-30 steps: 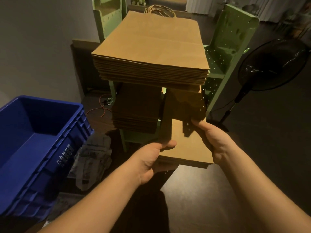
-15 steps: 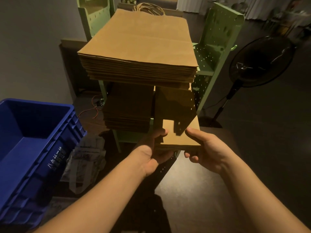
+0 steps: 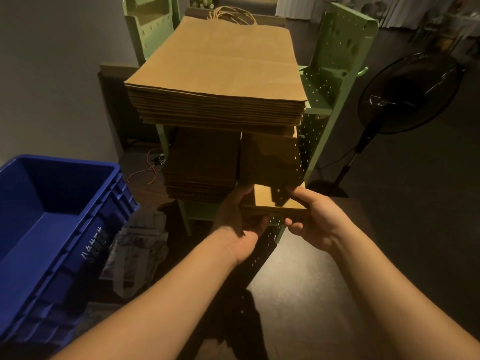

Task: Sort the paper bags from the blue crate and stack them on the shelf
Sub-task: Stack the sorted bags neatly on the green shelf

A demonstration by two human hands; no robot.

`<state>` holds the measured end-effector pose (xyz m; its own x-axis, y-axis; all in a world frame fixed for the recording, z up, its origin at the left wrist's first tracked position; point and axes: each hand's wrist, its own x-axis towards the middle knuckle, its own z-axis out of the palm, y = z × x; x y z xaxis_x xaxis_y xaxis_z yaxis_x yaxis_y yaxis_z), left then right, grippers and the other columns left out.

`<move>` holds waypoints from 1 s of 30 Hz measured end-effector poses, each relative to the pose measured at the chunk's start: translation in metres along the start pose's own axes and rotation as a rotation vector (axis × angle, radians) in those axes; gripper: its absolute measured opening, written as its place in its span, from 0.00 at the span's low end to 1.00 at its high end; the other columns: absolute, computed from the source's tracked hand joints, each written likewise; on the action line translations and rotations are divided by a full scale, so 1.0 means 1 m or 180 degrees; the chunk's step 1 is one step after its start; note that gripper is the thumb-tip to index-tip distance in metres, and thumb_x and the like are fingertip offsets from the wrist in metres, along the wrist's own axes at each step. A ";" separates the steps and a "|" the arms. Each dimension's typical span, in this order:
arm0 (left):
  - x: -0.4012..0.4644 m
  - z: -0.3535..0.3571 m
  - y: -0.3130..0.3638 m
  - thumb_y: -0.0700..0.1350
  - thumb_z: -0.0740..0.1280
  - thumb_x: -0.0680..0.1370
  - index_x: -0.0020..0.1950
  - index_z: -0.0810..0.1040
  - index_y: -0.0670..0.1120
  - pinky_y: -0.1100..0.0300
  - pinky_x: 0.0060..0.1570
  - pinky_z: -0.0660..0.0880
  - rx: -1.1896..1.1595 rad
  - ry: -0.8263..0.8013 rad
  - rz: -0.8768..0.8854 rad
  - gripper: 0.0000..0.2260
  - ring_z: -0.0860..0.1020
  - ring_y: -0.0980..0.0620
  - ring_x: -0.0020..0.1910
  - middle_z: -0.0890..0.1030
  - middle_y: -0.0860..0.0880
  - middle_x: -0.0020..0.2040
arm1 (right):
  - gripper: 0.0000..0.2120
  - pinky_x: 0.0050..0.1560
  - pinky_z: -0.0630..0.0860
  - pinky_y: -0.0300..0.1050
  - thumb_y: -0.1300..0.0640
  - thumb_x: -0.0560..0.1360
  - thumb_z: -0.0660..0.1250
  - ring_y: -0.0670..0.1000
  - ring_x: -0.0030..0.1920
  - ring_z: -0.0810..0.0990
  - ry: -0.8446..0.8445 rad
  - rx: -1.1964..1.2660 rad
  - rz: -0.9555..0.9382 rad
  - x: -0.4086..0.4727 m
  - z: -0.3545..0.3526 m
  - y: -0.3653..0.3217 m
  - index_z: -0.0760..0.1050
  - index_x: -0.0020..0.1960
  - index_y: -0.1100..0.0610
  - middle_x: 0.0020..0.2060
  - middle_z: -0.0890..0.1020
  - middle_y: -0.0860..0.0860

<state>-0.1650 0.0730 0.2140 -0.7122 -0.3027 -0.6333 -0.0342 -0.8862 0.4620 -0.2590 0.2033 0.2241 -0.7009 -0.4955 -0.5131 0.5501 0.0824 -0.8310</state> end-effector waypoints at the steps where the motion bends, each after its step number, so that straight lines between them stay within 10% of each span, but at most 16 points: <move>1: 0.001 -0.001 -0.001 0.46 0.75 0.75 0.63 0.79 0.43 0.54 0.37 0.77 -0.0067 -0.0018 0.0034 0.18 0.81 0.41 0.51 0.84 0.41 0.54 | 0.17 0.29 0.71 0.38 0.51 0.80 0.67 0.53 0.33 0.80 0.0001 -0.0019 -0.0018 0.001 0.000 0.000 0.77 0.63 0.61 0.43 0.87 0.57; 16: 0.009 0.002 -0.013 0.46 0.74 0.76 0.62 0.78 0.43 0.55 0.38 0.78 -0.0138 0.0124 0.0246 0.16 0.81 0.43 0.50 0.82 0.41 0.55 | 0.16 0.33 0.73 0.40 0.52 0.80 0.68 0.49 0.33 0.84 -0.0017 0.0031 -0.0271 0.008 -0.007 0.003 0.77 0.64 0.58 0.45 0.87 0.51; 20: 0.020 0.003 -0.019 0.69 0.79 0.62 0.70 0.76 0.47 0.47 0.60 0.78 -0.0125 0.0205 0.0136 0.44 0.78 0.38 0.63 0.79 0.37 0.66 | 0.18 0.34 0.73 0.41 0.51 0.79 0.69 0.51 0.36 0.82 0.0057 0.0076 -0.0200 0.012 -0.007 0.001 0.77 0.65 0.60 0.51 0.85 0.56; 24: 0.009 0.003 -0.011 0.56 0.73 0.77 0.59 0.80 0.46 0.56 0.48 0.79 -0.0169 -0.0167 0.0423 0.17 0.82 0.45 0.52 0.84 0.43 0.53 | 0.16 0.28 0.73 0.38 0.50 0.79 0.69 0.52 0.33 0.80 0.0057 0.0220 -0.0031 0.015 -0.005 -0.004 0.78 0.61 0.59 0.54 0.83 0.60; 30: 0.011 -0.008 -0.018 0.55 0.71 0.78 0.64 0.80 0.46 0.53 0.48 0.81 -0.0408 -0.0374 0.0578 0.19 0.83 0.42 0.61 0.85 0.42 0.60 | 0.23 0.37 0.74 0.43 0.37 0.78 0.65 0.55 0.39 0.83 -0.0040 -0.0115 -0.0112 0.019 -0.011 -0.004 0.79 0.62 0.53 0.57 0.83 0.59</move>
<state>-0.1666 0.0828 0.1933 -0.7754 -0.4247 -0.4673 0.1855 -0.8606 0.4743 -0.2793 0.2029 0.2160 -0.7136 -0.5094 -0.4810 0.5084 0.0958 -0.8558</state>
